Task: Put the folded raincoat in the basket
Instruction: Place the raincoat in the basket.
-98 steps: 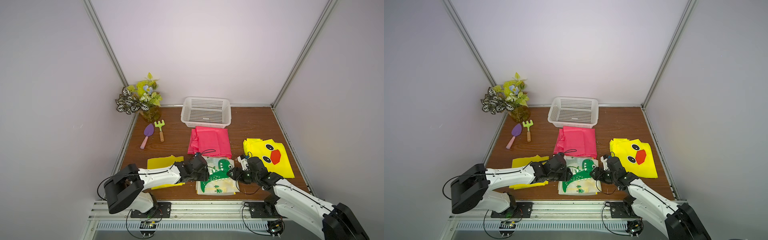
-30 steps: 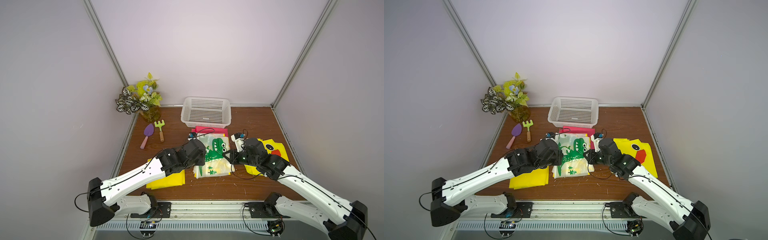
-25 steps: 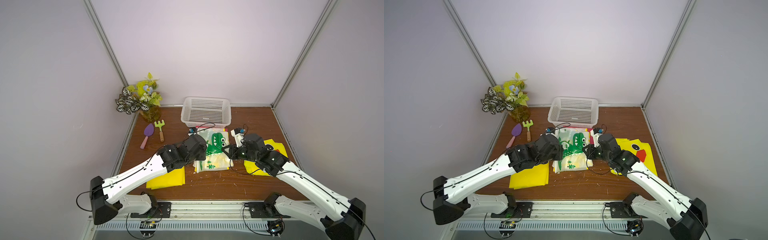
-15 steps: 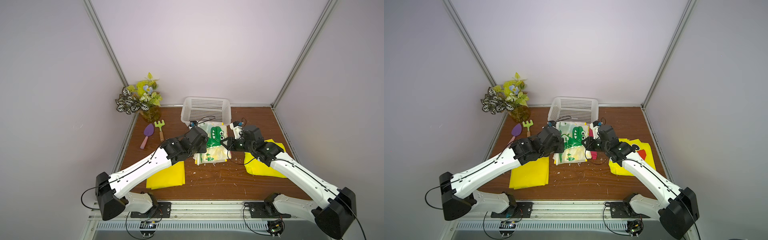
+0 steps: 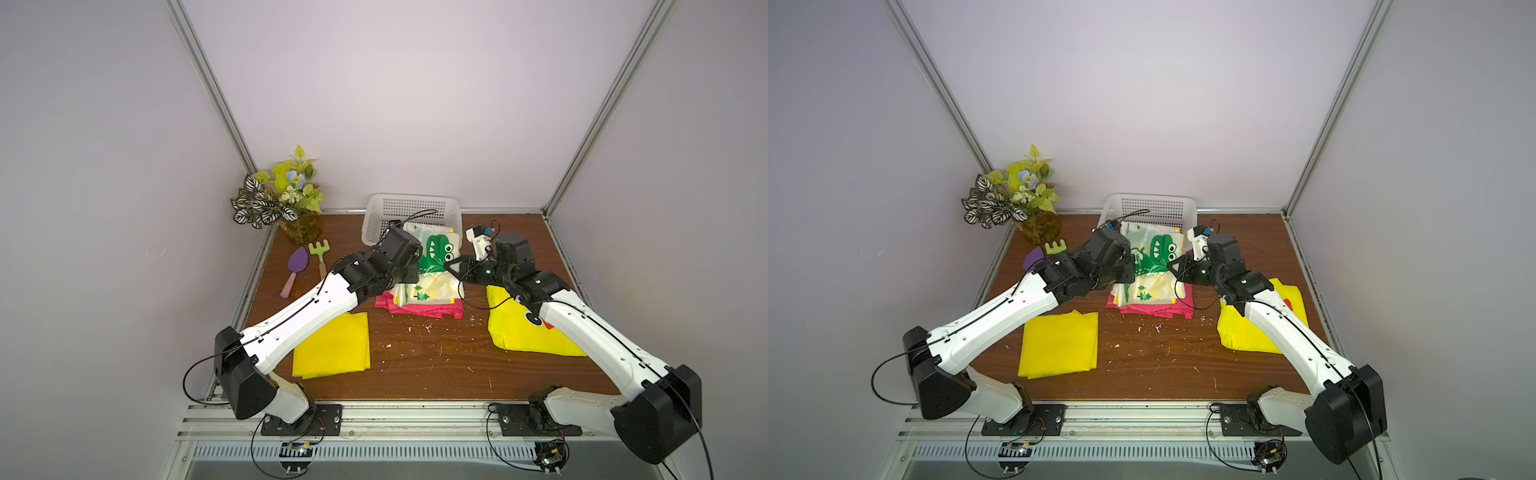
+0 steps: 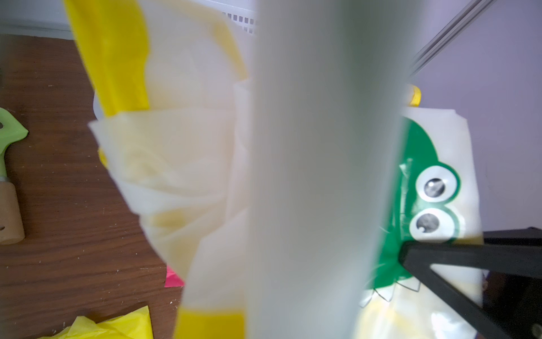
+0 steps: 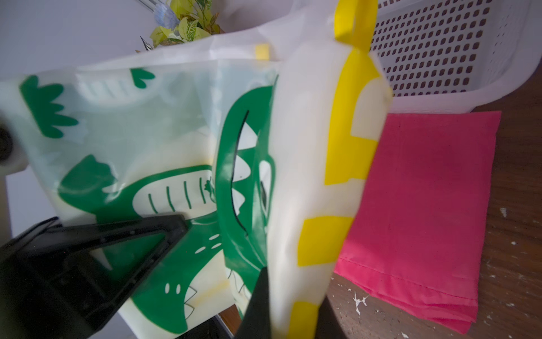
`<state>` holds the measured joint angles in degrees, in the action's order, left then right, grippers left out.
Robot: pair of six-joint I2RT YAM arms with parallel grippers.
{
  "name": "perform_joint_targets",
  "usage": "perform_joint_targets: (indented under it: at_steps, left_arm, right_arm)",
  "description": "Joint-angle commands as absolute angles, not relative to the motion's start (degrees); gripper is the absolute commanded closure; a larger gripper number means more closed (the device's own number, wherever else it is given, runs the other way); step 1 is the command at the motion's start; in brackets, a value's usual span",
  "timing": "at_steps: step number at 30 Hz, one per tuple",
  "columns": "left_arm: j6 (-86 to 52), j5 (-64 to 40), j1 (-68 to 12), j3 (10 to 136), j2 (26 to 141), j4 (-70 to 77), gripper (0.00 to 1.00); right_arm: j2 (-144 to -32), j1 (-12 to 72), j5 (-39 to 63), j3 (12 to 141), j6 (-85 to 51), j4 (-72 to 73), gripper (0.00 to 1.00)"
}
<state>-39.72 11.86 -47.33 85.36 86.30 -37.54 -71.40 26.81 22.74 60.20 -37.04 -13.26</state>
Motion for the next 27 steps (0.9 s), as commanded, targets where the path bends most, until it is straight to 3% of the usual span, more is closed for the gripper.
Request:
perform_joint_targets:
  at_steps: [1,17,27]
  left_arm:
    - [-37.5,10.2,-46.5,88.7,87.9,-32.1,1.0]
    - [-37.4,-1.2,-38.1,94.5,94.9,-32.1,1.0]
    - [-35.0,-2.4,-34.9,101.9,101.8,-32.1,1.0]
  right_arm:
    - [-70.9,28.0,30.7,61.6,-35.7,-10.4,1.0]
    - [-80.6,24.3,34.1,71.1,-32.5,-12.2,1.0]
    - [-89.0,22.9,38.1,79.7,-28.5,-13.2,1.0]
